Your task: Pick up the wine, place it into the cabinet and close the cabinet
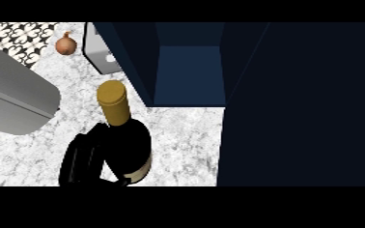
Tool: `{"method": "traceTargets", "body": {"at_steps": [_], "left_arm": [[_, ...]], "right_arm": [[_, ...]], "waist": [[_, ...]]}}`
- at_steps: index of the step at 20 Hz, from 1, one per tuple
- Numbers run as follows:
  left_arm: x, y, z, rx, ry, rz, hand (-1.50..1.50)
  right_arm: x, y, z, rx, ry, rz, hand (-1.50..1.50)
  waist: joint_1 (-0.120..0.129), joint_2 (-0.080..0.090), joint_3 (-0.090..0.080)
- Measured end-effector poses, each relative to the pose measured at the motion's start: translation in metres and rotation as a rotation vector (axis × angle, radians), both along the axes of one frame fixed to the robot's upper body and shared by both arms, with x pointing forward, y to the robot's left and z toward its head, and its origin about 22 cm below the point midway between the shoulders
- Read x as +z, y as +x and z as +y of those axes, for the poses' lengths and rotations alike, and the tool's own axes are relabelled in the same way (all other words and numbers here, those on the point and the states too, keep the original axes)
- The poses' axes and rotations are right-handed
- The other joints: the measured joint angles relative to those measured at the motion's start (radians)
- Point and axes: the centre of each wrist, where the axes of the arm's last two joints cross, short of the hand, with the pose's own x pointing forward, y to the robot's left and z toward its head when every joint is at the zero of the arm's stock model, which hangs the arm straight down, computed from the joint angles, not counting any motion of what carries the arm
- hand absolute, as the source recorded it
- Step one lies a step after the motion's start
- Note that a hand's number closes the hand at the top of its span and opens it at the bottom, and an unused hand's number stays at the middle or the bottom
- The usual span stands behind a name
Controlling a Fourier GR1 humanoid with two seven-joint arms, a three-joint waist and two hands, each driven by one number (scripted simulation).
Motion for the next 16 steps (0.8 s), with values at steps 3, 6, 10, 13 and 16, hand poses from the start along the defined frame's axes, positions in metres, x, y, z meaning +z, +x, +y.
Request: {"method": "traceTargets", "body": {"at_steps": [3,6,10,13,16], "left_arm": [[0.016,0.016,-0.012,-0.004,-0.010,0.002,1.50],[0.031,0.027,-0.028,-0.011,-0.008,0.006,1.50],[0.045,0.057,-0.047,0.002,0.013,-0.011,1.50],[0.055,0.070,-0.057,0.018,0.033,-0.022,1.50],[0.056,0.078,-0.071,0.030,0.073,-0.033,1.50]], "right_arm": [[-0.004,-0.001,-0.001,0.000,0.000,-0.002,-1.50],[-0.007,0.001,-0.002,-0.005,0.003,-0.001,-1.50],[-0.003,0.000,-0.004,0.005,-0.003,0.000,-1.50],[0.000,0.001,-0.009,0.005,-0.006,0.002,-1.50],[0.001,0.002,-0.009,-0.006,-0.005,0.000,-1.50]], "waist": [[-0.002,0.000,0.000],[-0.003,0.001,0.000],[-0.007,0.001,-0.001],[-0.007,0.001,0.000],[-0.007,0.001,0.000]]}}
